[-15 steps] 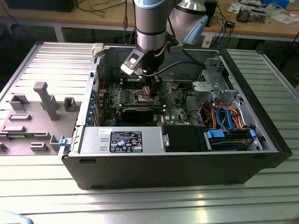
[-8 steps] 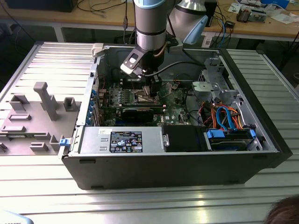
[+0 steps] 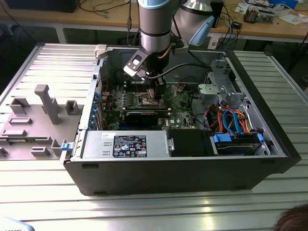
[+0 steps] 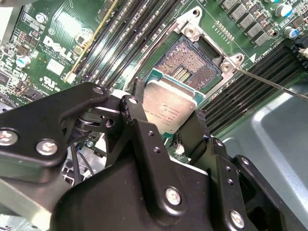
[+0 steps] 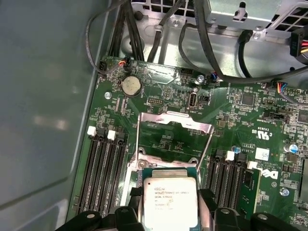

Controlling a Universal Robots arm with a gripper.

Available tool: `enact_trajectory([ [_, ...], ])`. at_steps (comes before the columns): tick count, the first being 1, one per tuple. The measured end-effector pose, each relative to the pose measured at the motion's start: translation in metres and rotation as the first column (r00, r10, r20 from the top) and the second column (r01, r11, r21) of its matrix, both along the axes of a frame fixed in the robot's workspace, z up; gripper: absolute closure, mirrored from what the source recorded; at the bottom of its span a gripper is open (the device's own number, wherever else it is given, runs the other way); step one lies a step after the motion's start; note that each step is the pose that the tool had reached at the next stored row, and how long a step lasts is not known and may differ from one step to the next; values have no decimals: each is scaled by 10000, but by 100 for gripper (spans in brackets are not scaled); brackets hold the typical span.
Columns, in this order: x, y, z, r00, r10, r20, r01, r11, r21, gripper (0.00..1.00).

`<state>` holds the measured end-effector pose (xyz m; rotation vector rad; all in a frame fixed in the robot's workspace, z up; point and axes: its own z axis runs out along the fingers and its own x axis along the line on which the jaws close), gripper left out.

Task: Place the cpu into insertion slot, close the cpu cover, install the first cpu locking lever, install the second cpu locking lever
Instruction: 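Place the cpu into insertion slot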

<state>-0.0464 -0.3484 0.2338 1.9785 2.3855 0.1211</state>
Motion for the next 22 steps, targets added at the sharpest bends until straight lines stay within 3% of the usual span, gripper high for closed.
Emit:
enact_trajectory([
  [22,0,0,-7,9989,-463,0,463,9989,0,45],
])
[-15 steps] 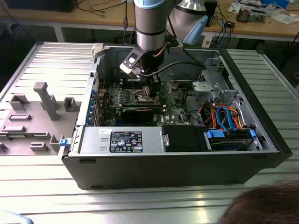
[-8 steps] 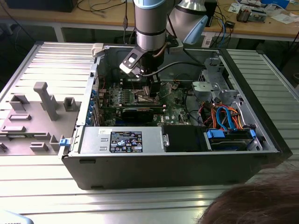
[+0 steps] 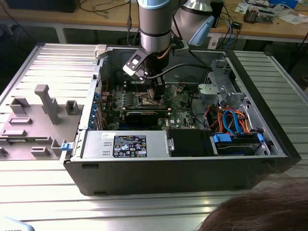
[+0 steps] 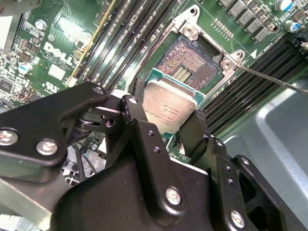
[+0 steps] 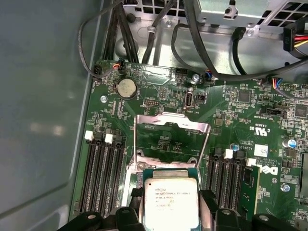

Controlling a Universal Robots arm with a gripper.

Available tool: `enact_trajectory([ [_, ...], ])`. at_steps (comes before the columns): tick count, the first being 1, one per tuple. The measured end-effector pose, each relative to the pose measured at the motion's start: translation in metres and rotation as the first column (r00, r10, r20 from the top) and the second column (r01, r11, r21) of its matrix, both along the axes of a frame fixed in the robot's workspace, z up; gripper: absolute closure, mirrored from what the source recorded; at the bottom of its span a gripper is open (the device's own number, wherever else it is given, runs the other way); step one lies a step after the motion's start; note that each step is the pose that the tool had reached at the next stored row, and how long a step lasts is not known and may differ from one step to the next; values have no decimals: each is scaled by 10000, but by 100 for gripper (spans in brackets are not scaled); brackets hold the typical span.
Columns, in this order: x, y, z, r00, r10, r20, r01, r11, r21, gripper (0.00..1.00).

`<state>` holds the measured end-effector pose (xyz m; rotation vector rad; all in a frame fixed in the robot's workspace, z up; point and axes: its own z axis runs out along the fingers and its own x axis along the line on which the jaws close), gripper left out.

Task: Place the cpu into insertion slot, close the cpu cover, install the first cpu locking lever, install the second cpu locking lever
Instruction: 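Place the cpu into insertion slot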

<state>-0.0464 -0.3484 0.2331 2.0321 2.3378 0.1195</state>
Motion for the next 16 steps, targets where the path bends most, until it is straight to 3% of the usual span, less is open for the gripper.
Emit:
enact_trajectory([
  [16,0,0,-7,9996,-288,0,288,9996,0,45],
])
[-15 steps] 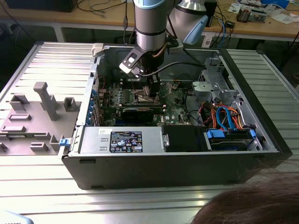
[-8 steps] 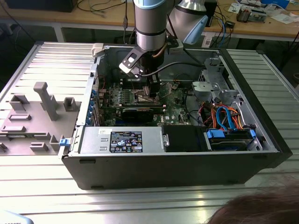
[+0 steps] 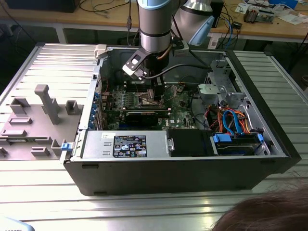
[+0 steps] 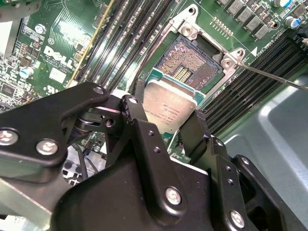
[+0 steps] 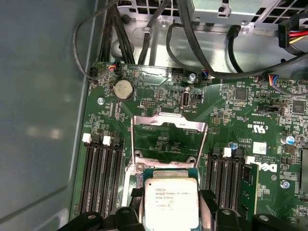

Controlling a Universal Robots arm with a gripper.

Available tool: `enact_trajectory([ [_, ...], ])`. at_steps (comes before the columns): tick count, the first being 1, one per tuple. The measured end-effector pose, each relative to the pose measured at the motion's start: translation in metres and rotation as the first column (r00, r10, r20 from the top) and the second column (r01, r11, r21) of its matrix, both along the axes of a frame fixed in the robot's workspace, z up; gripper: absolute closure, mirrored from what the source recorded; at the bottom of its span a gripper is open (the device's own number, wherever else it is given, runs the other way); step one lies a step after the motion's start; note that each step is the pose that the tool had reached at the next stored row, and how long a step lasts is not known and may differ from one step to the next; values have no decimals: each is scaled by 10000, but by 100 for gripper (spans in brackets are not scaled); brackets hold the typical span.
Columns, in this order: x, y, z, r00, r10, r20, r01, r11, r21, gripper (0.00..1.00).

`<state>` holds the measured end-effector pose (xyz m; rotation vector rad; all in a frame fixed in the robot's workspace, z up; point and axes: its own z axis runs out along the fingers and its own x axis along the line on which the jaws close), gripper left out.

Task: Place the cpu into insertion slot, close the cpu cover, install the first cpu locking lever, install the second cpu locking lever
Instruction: 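Place the cpu into insertion slot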

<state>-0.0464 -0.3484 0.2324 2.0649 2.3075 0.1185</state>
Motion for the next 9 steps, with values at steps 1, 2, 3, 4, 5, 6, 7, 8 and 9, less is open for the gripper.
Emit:
enact_trajectory([
  [1,0,0,0,10000,-7,0,7,10000,0,45],
  [2,0,0,0,10000,-15,0,15,10000,0,45],
  [3,0,0,-1,10000,-26,0,26,10000,1,45],
  [4,0,0,-1,10000,-33,0,33,10000,0,45],
  [5,0,0,-1,10000,-39,0,39,10000,0,45],
  [6,0,0,-1,10000,-46,0,46,10000,0,45],
  [7,0,0,-1,10000,-54,0,54,10000,0,45],
  [8,0,0,-1,10000,-64,0,64,10000,0,45],
  [9,0,0,-2,10000,-73,0,73,10000,0,45],
])
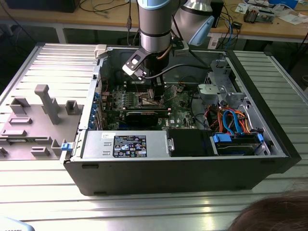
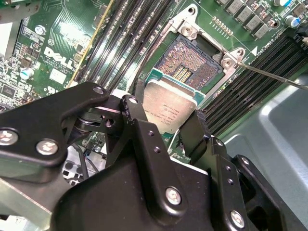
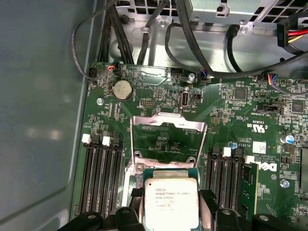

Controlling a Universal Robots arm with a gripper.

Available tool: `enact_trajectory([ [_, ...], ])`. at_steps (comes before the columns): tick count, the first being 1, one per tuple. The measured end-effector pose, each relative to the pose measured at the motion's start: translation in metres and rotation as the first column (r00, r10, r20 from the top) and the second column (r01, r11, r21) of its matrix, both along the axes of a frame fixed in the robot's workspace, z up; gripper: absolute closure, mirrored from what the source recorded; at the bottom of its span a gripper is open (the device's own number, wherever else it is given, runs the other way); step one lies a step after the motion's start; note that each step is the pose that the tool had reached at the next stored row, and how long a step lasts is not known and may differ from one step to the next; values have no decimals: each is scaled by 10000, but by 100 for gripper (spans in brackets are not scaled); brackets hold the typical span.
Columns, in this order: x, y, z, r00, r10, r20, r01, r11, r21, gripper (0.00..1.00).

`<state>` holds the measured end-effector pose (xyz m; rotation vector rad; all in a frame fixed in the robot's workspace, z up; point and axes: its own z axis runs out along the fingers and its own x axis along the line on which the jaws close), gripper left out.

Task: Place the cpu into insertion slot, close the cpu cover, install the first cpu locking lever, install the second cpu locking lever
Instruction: 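Place the cpu into insertion slot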

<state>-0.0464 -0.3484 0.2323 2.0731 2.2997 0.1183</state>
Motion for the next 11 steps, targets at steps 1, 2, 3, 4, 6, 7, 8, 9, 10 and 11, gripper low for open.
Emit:
enact_trajectory([
  [1,0,0,0,10000,-9,0,9,10000,0,45],
  [2,0,0,0,10000,-18,0,18,10000,0,45],
  [3,0,0,0,10000,-26,0,26,10000,0,45],
  [4,0,0,-1,10000,-35,0,35,10000,0,45],
  [6,0,0,-1,10000,-62,0,62,10000,0,45],
  [7,0,0,-1,10000,-69,0,69,10000,0,45],
  [8,0,0,-1,10000,-77,0,77,10000,0,45],
  [9,0,0,-1,10000,-83,0,83,10000,0,45],
  [10,0,0,-2,10000,-93,0,93,10000,0,45],
  [11,0,0,-2,10000,-100,0,100,10000,0,45],
])
